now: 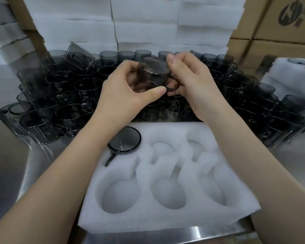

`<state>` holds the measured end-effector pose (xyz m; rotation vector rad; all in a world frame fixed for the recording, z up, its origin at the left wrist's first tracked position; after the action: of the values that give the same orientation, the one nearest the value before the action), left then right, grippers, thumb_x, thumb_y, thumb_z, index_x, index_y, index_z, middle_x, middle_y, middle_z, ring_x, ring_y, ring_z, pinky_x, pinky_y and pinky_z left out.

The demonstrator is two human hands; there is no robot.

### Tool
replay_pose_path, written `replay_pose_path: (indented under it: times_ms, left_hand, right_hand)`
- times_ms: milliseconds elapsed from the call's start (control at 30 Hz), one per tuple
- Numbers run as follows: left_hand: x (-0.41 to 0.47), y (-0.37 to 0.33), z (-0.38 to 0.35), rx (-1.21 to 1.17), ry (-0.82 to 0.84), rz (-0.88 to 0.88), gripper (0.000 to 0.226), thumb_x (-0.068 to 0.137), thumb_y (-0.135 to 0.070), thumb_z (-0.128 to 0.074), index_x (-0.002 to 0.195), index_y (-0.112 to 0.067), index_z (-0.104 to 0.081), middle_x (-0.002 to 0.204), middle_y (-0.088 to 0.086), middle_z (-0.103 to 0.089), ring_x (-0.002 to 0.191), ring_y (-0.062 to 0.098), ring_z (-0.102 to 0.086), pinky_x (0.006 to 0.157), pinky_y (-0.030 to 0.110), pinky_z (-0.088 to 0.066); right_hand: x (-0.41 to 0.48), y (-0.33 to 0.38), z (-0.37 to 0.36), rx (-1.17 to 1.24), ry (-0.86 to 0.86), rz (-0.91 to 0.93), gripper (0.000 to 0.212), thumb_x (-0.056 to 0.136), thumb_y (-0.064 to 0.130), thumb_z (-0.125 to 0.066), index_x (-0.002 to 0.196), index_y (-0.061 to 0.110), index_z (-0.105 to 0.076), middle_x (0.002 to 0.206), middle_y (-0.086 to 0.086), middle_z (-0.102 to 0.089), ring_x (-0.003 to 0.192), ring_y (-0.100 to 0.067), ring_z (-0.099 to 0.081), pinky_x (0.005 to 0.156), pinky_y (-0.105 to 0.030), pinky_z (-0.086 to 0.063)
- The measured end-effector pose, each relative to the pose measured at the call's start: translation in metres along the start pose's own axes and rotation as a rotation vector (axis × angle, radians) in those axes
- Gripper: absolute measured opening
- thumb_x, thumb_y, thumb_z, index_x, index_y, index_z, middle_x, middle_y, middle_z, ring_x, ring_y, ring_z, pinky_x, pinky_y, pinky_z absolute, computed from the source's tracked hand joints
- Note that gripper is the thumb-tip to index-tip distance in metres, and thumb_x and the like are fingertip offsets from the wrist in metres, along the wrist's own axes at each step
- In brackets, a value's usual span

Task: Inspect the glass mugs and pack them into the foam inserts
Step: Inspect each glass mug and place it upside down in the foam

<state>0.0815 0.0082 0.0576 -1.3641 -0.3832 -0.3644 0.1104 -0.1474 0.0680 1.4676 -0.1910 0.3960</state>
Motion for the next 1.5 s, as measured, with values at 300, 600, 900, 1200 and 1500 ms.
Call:
replay_pose_path:
  times_ms: [300,600,900,1200,1500]
  left_hand:
    - [-0.003,-0.012,0.004,0.061,-0.077,-0.175,0.05,0.076,-0.017,-0.079,0.113,-0.025,-0.047,0.108,-0.004,-0.067,0.106,0.013,-0.066,0.097,0.039,-0.052]
    - [-0.003,-0.012,0.014,-0.197,-0.223,0.049,0.042,0.077,-0.015,-0.079,0.111,-0.007,-0.057,0.103,0.01,-0.072,0.096,0.017,-0.071,0.088,0.031,-0.056]
    - [-0.001,-0.003,0.002,-0.418,-0.045,0.301,0.031,0.089,-0.028,-0.067,0.107,-0.002,-0.068,0.093,0.006,-0.074,0.08,0.015,-0.07,0.078,0.029,-0.057]
    - [0.0,-0.005,0.001,-0.065,-0.052,0.13,0.066,0.067,-0.023,-0.086,0.127,-0.015,-0.06,0.106,0.003,-0.069,0.092,0.009,-0.07,0.085,0.028,-0.056]
    - [0.001,-0.007,0.003,0.27,-0.068,0.013,0.058,0.056,-0.042,-0.091,0.094,-0.034,-0.048,0.095,-0.012,-0.064,0.08,0.003,-0.062,0.074,0.021,-0.051]
  right_hand:
    - [-0.004,-0.006,-0.009,0.212,0.162,-0.191,0.036,0.098,0.034,-0.054,0.069,0.014,-0.056,0.065,0.002,-0.052,0.053,-0.014,-0.05,0.049,-0.026,-0.049]
    - [-0.007,0.004,-0.016,0.453,0.273,-0.024,0.021,0.1,0.007,-0.043,0.094,0.002,-0.063,0.076,-0.003,-0.061,0.059,-0.01,-0.052,0.054,-0.021,-0.046]
    - [-0.008,0.015,-0.008,0.078,0.03,0.216,0.007,0.086,0.017,-0.063,0.082,0.016,-0.069,0.054,0.005,-0.053,0.042,-0.013,-0.038,0.04,-0.026,-0.029]
    - [-0.009,0.017,-0.005,-0.138,-0.07,0.214,0.033,0.098,0.02,-0.055,0.067,0.011,-0.053,0.052,0.013,-0.049,0.045,-0.005,-0.04,0.049,-0.02,-0.034]
    - [-0.014,0.024,-0.004,-0.32,-0.134,0.442,0.013,0.082,0.017,-0.073,0.078,0.013,-0.061,0.069,-0.023,-0.055,0.061,-0.031,-0.045,0.057,-0.032,-0.038]
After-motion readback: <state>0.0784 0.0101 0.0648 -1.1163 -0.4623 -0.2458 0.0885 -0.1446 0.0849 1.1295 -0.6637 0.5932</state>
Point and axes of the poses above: each hand's wrist, its own x-axis towards the middle knuckle, its own z-axis out of the back of the hand, y = z × x, the point moved 5 cm from there along x, towards the middle knuckle
